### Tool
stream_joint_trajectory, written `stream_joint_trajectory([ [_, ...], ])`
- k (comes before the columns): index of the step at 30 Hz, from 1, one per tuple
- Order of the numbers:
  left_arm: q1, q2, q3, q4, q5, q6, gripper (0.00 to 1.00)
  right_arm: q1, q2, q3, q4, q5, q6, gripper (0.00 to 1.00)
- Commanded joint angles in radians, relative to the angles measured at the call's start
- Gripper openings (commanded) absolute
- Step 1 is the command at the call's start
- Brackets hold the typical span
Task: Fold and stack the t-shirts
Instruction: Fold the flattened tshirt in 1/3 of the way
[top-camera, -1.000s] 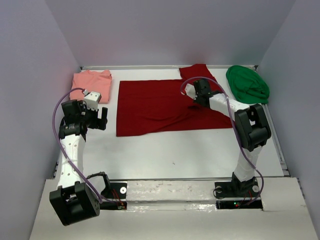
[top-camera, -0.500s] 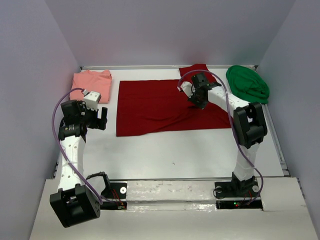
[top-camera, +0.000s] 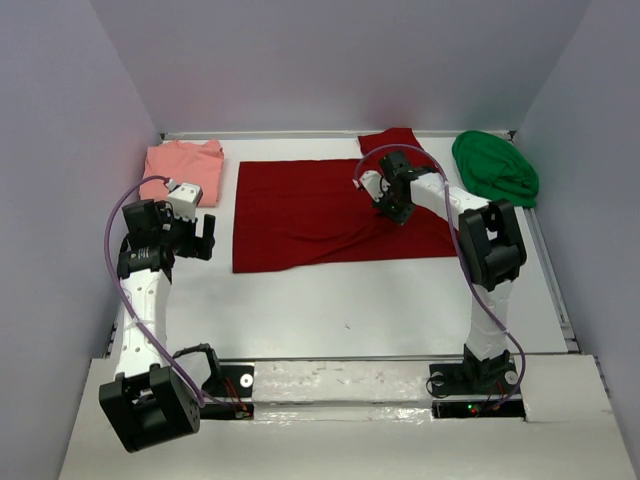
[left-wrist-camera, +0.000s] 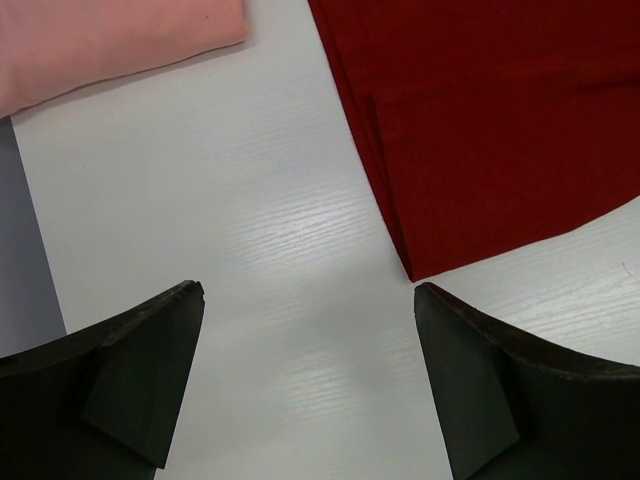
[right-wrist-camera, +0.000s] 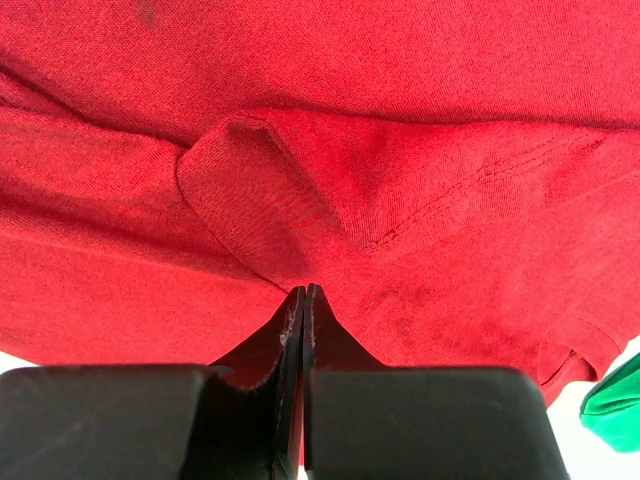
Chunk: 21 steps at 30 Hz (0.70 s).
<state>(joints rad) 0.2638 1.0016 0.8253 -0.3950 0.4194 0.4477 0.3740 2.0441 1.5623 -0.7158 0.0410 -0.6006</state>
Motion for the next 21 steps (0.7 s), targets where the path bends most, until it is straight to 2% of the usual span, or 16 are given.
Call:
stream_joint_trajectory([
  [1,0.005,-0.003,0.038,0.002,0.027,0.006,0.96,0.003,0.016,0.019,0.004,-0.015,0.012,0.0],
  [21,0.003,0.003,0.037,0.001,0.024,0.008,0.97,-0.006,0.11,0.156,0.019,0.033,-0.018,0.0],
])
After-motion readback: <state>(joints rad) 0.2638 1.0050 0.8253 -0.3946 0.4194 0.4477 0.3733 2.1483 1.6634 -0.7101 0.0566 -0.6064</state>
